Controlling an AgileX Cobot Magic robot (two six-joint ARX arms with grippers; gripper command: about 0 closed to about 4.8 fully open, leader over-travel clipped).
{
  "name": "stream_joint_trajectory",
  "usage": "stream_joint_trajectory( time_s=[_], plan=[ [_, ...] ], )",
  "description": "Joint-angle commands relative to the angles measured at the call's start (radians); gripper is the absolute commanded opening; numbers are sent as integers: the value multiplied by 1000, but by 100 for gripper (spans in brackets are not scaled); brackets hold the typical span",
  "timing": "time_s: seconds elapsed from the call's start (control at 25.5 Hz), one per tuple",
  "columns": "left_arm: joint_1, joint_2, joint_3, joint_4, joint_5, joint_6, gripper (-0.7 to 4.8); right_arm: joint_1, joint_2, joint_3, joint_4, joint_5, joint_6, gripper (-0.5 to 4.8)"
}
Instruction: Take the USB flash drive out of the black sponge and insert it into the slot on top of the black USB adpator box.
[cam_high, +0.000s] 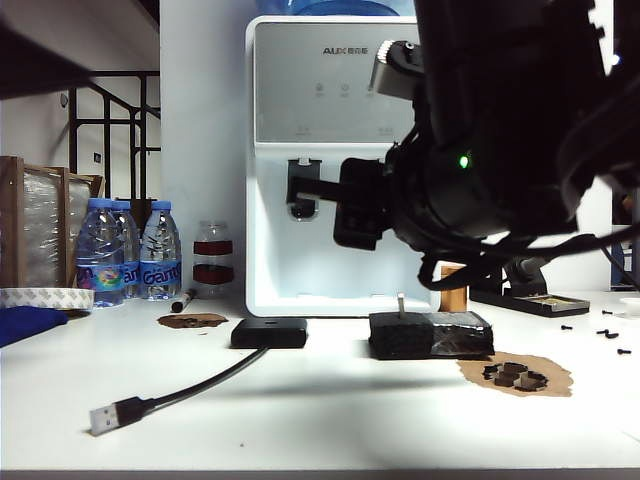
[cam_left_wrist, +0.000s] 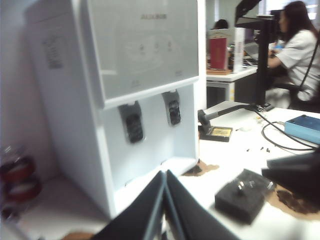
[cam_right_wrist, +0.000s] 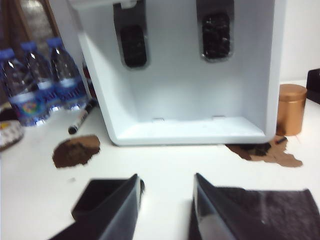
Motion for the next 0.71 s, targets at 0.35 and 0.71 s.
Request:
stream_joint_trajectory(
  time_s=[0.35,0.71],
  plan=[
    [-85,750,550,79,196,33,-5,-61,156,60,191,-71,-115,179],
    [-141,917,607,72,268,135,-5,-116,167,70,232,-56,-161,180]
  ],
)
